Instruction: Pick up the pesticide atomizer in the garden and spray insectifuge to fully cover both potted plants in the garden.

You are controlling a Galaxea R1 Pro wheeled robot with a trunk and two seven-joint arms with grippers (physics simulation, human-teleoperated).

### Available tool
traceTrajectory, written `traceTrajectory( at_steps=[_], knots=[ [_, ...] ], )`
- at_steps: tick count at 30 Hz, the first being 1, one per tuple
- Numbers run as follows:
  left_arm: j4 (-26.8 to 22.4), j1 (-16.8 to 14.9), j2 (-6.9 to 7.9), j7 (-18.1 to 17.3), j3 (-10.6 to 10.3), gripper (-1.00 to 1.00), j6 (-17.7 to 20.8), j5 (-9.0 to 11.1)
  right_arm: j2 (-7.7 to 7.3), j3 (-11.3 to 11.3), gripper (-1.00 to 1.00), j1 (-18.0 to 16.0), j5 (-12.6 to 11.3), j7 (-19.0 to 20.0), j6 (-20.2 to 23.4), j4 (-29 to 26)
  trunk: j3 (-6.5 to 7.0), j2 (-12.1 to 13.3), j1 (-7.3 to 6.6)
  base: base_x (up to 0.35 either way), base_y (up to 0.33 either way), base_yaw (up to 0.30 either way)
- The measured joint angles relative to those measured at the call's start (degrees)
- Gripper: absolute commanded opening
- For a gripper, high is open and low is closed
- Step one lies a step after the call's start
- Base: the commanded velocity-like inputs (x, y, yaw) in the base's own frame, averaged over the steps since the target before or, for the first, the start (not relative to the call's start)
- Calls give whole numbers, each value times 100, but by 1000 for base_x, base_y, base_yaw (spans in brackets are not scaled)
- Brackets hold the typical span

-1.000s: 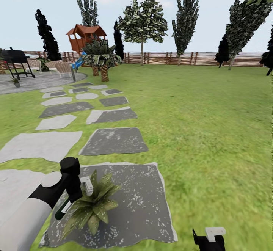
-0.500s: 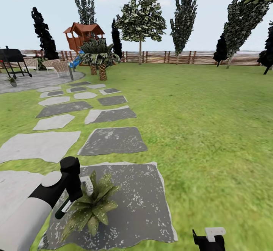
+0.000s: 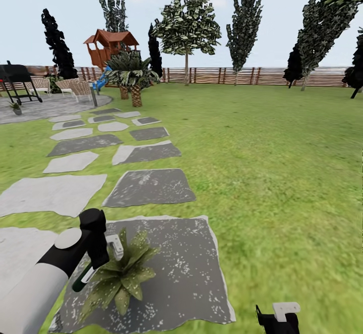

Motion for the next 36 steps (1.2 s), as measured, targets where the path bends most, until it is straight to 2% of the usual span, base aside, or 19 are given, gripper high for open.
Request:
traceTrajectory(
  at_steps=[4,17,27,36],
  knots=[
    [-1,-5,-2,0,4,-100,0,-2,2,-1,100,-1,0,0,0,1,0,0,0,-13,-264,87],
    [-2,-10,-10,0,6,-100,8,7,3,5,100,-2,0,1,0,2,0,0,2,-170,-241,263],
    [9,16,-12,0,25,-100,19,6,2,5,100,0,0,0,0,0,0,0,2,-224,-208,24],
    [9,28,-6,0,57,-100,26,90,2,-1,100,0,0,0,0,0,0,0,3,-235,-200,0]
  ],
)
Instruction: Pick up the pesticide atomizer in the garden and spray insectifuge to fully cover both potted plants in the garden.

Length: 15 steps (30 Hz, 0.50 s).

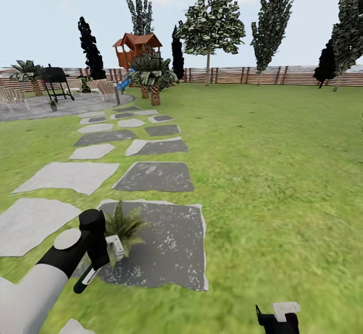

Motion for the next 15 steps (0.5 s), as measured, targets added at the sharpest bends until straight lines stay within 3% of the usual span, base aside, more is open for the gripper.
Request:
traceTrajectory(
  at_steps=[5,10,15],
  knots=[
    [-45,0,-16,0,-26,-100,-13,57,0,-9,100,-5,-16,4,-4,-57,0,0,0,-233,-187,0],
    [-199,-40,-337,-2,-88,-100,-15,85,-79,-22,100,-2,-6,-17,1,-67,0,0,-2,-120,-76,0],
    [-219,-1,-367,101,-20,-100,-9,178,-95,-3,100,-3,0,-17,1,-52,0,0,-3,-8,-5,0]
  ],
)
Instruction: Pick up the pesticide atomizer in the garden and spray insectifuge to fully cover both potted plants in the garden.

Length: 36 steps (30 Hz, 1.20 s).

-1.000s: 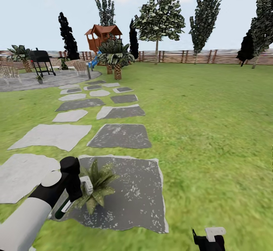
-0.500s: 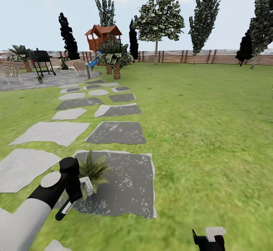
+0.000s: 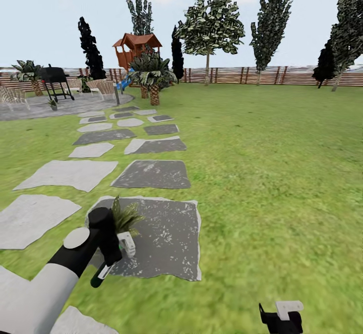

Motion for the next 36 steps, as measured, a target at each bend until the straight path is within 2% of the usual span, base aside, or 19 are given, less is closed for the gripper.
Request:
traceTrajectory(
  at_steps=[1,3,4,5,7,9,14,17,19,21,22,23,25,27,30,32,33,34,36],
  knots=[
    [2,15,6,243,106,-100,-3,247,4,2,100,-1,0,5,0,0,0,0,0,0,0,0],
    [53,28,36,893,390,-100,-160,1007,28,3,100,0,-1,10,0,0,0,0,0,0,0,0],
    [71,34,49,1165,493,-100,-328,1318,35,3,100,1,-2,12,0,0,0,0,0,0,0,0],
    [103,44,60,1579,653,-100,-649,1787,43,3,100,-2,-3,15,0,0,0,0,0,0,0,0],
    [279,102,68,2194,923,-100,-1165,2477,55,3,100,0,-6,17,0,0,0,0,0,0,0,0],
    [640,173,65,2564,1094,-100,-1588,2975,66,3,100,1,-12,17,0,-1,-1,0,0,0,0,0],
    [1371,208,46,2807,1205,-100,-2706,3804,84,2,100,-2,-16,17,0,-3,0,0,0,0,0,0],
    [1574,216,54,2797,1203,-100,-2952,3970,98,63,100,-3,5,53,-2,-62,0,0,0,0,0,0],
    [1722,218,71,2763,1197,-100,-3431,3996,95,332,100,-7,148,165,4,-467,0,0,0,0,0,0],
    [1890,218,74,2751,1187,-100,-3738,3984,95,693,100,-8,465,458,69,-1075,0,0,0,0,0,0],
    [1998,218,76,2747,1164,-100,-3823,3968,92,899,100,-13,642,745,208,-1379,0,0,0,0,0,0],
    [2059,216,78,2746,1154,-100,-3856,3959,90,979,100,-28,770,972,355,-1532,0,0,0,0,0,0],
    [2173,213,81,2729,1133,-100,-3905,3881,111,1078,100,-241,1091,1788,884,-1831,1,0,0,0,0,0],
    [2210,210,77,2715,1127,-100,-3913,3724,232,1109,100,-491,1269,2481,1163,-1982,0,0,0,0,0,0],
    [2226,209,18,2697,1037,-100,-3894,3284,454,1121,100,-806,1685,3521,1360,-2077,0,0,0,0,0,0],
    [2228,207,-45,2545,875,-100,-3880,3043,619,1121,100,-1039,2098,4055,1550,-2087,0,0,0,0,0,0],
    [2227,205,-79,2465,818,-100,-3877,2998,660,1122,100,-1102,2235,4208,1613,-2088,0,0,0,0,0,0],
    [2227,203,-129,2353,744,-100,-3872,2949,714,1122,-100,-1186,2421,4488,1688,-2107,0,0,0,0,0,0],
    [2227,201,-159,2295,706,-100,-3867,2917,793,1128,-100,-1245,2540,4846,1727,-2182,0,0,0,0,0,0]
  ],
)
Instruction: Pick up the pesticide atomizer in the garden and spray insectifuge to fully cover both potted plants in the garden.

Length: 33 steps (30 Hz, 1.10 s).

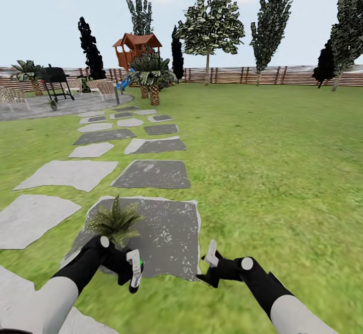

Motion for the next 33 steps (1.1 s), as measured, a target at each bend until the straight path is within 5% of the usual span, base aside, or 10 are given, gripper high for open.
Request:
traceTrajectory(
  at_steps=[3,8,13,17,23,25,33],
  knots=[
    [7,7,-7,-23,-30,-100,-2,-17,49,12,-100,-25,54,415,23,-66,0,0,0,0,0,0],
    [387,10,-29,36,-261,-100,-27,-32,190,18,-100,-28,59,540,48,-182,0,0,0,0,0,0],
    [454,8,-100,65,-273,-100,-31,-40,301,20,-100,-36,45,743,170,-541,0,0,0,0,0,0],
    [413,8,-112,412,-244,-100,-24,27,366,18,-100,-36,29,1130,505,-898,0,0,0,0,0,0],
    [436,8,-160,499,-217,-100,-97,98,373,14,-100,-36,27,1173,544,-945,0,0,0,0,0,0],
    [452,8,-238,497,-223,-100,-300,289,373,14,-100,-36,27,1173,552,-942,0,0,0,0,0,0],
    [462,8,-615,503,-254,-100,-578,446,374,11,-100,-37,27,1173,553,-939,0,0,0,0,0,0]
  ],
)
